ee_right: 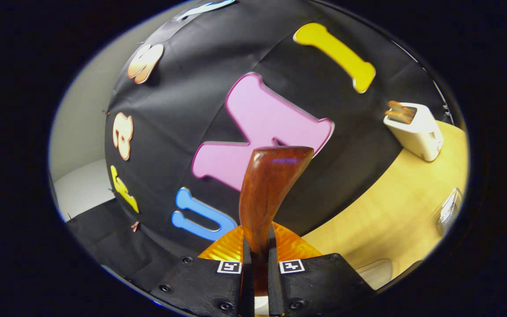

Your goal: Close the left gripper, press the button to open the rice cooker; take a wooden spoon from the chopstick holder with the right hand, scoop a spoonful of rice and pour it into the rice cooker, then put the wooden spoon back into the chopstick holder.

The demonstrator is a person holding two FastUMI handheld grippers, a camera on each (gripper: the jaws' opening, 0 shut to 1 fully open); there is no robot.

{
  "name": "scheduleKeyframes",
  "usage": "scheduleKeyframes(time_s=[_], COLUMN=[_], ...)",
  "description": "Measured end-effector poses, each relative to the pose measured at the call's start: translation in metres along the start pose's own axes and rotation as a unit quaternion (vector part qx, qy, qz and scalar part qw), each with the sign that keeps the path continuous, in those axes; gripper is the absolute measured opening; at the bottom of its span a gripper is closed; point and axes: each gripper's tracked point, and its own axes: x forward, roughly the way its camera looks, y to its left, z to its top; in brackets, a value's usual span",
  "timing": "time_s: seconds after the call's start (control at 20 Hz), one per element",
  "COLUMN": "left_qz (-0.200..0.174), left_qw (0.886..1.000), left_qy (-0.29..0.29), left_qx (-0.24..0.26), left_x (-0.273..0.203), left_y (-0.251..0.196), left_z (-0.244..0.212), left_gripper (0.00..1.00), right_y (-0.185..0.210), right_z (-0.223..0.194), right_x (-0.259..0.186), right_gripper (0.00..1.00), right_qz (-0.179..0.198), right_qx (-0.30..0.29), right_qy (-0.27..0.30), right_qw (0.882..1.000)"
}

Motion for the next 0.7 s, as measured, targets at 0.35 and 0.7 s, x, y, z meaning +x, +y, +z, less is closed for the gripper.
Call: scheduleKeyframes(time_s=[0.35, 0.7], left_qz=[-0.010, -0.015], left_qw=[1.000, 0.999], left_qy=[0.021, 0.036], left_qx=[0.004, 0.008], left_x=[0.011, 0.016], left_y=[-0.028, -0.054], left_z=[-0.008, -0.007], left_gripper=[0.95, 0.95], right_y=[-0.123, -0.236], right_z=[0.073, 0.094], right_x=[-0.050, -0.087], right_gripper=[0.16, 0.17], right_qz=[-0.107, -0.206], right_qx=[-0.056, -0.110], right_qy=[-0.043, -0.041], right_qw=[0.992, 0.971])
